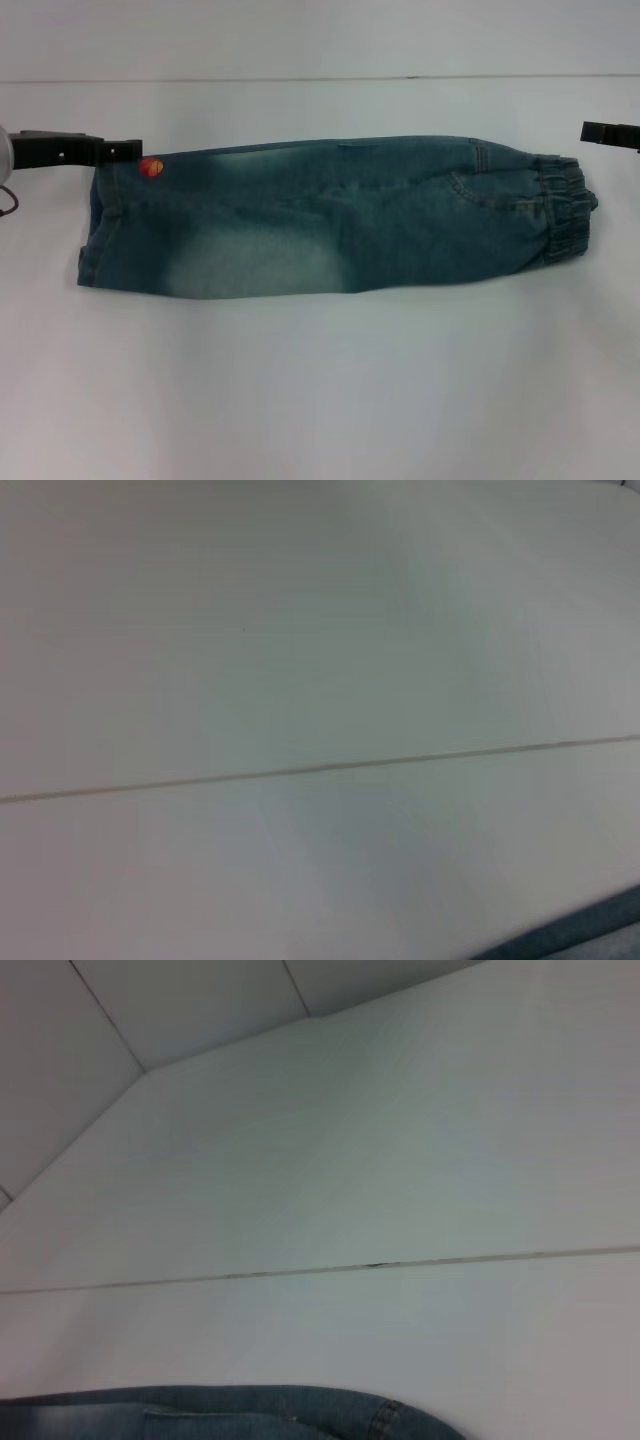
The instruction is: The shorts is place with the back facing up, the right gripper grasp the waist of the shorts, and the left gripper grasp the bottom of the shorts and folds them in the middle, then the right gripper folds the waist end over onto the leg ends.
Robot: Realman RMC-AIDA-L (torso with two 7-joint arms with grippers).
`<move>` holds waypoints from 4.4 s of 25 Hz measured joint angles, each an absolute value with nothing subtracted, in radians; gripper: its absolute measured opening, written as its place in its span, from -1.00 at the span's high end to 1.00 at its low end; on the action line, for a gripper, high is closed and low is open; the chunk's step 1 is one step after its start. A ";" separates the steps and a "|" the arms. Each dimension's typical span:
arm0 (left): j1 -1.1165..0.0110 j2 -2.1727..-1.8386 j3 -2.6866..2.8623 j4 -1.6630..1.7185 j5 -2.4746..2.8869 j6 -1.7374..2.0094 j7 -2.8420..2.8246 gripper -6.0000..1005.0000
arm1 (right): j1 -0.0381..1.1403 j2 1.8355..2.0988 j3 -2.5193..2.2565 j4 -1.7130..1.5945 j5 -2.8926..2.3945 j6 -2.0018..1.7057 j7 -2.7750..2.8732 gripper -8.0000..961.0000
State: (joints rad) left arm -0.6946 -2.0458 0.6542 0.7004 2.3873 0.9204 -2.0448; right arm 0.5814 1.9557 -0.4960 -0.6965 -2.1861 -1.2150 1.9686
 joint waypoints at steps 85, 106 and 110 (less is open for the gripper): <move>-0.699 -2.158 0.656 0.719 2.075 1.279 -1.962 -0.83 | 0.488 1.981 -0.539 -0.500 -2.078 -1.211 1.698 -0.29; -0.727 -2.155 0.659 0.728 2.039 1.263 -1.968 -0.83 | 0.471 1.975 -0.518 -0.499 -2.072 -1.220 1.796 -0.08; -0.729 -2.158 0.672 0.726 2.041 1.259 -1.970 -0.83 | 0.471 1.972 -0.515 -0.500 -2.071 -1.217 1.807 -0.08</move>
State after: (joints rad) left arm -0.7289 -2.1575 0.6717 0.7257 2.0408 1.2588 -1.9701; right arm 0.4711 1.9715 -0.5145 -0.4995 -2.0709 -1.2172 1.8067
